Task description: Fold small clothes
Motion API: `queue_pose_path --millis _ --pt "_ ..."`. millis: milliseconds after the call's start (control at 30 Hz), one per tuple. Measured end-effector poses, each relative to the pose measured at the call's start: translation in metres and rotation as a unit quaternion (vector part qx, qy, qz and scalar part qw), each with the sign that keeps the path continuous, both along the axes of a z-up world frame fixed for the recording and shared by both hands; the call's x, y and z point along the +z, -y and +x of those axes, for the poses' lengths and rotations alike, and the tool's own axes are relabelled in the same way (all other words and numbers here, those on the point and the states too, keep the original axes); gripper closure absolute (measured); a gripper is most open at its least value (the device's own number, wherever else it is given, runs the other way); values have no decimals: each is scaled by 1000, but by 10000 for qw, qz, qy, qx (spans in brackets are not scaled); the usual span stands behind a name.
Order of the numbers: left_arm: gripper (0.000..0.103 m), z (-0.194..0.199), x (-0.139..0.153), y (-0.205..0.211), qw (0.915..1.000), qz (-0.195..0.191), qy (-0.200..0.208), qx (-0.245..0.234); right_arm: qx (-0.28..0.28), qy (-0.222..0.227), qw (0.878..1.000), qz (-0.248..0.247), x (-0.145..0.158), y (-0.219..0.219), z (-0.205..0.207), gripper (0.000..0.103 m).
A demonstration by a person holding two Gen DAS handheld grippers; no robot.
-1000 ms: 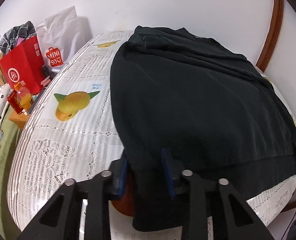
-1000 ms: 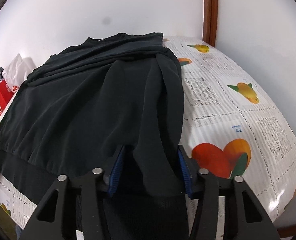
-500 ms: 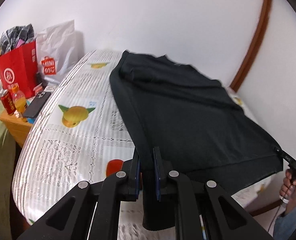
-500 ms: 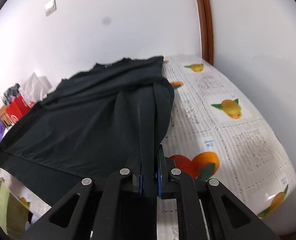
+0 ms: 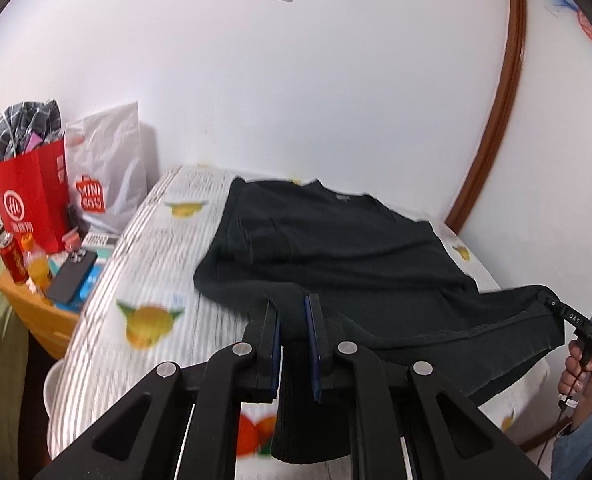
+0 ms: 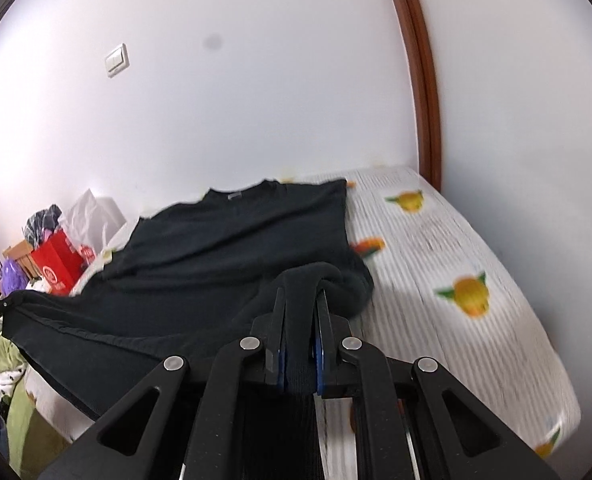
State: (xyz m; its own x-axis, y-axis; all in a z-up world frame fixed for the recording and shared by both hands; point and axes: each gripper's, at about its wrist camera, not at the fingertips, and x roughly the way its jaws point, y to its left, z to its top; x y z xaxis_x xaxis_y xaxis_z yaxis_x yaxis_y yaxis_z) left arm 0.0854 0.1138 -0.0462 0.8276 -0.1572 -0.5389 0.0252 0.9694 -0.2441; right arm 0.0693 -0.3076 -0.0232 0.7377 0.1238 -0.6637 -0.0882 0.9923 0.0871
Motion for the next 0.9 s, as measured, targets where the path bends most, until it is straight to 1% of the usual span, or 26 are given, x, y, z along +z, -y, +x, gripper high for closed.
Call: queue_pose_path --millis 100,233,367,433,533,600,667,733,833,900 --pt "92 27 11 -3 9999 -18 115 78 -23 95 9999 -72 8 -9 28 94" --pt "92 66 20 -3 9993 129 241 264 -34 246 9997 -42 14 -15 73 94" --pt "92 109 22 -3 9991 166 46 395 -64 277 9996 -80 9 -20 113 93" --pt "92 125 20 -3 9989 182 32 432 -99 275 9995 -103 2 -21 132 93" --pt "92 155 13 0 9979 385 -14 519 -170 243 9996 -2 -11 -20 160 93" --pt "92 173 5 3 9966 598 -36 558 -197 216 9996 -10 -23 -20 174 93" --pt "92 193 -9 7 9952 769 -204 575 -229 103 9996 -103 -41 -21 189 93" --pt "92 206 -21 9 9939 871 -319 590 -257 -49 9995 -193 -61 -22 201 93" --pt "91 222 -37 9 9928 926 -510 571 -360 -329 9982 -337 -91 -21 217 93" --pt "91 231 -47 9 9917 965 -641 565 -388 -443 9972 -451 -105 -22 224 93"
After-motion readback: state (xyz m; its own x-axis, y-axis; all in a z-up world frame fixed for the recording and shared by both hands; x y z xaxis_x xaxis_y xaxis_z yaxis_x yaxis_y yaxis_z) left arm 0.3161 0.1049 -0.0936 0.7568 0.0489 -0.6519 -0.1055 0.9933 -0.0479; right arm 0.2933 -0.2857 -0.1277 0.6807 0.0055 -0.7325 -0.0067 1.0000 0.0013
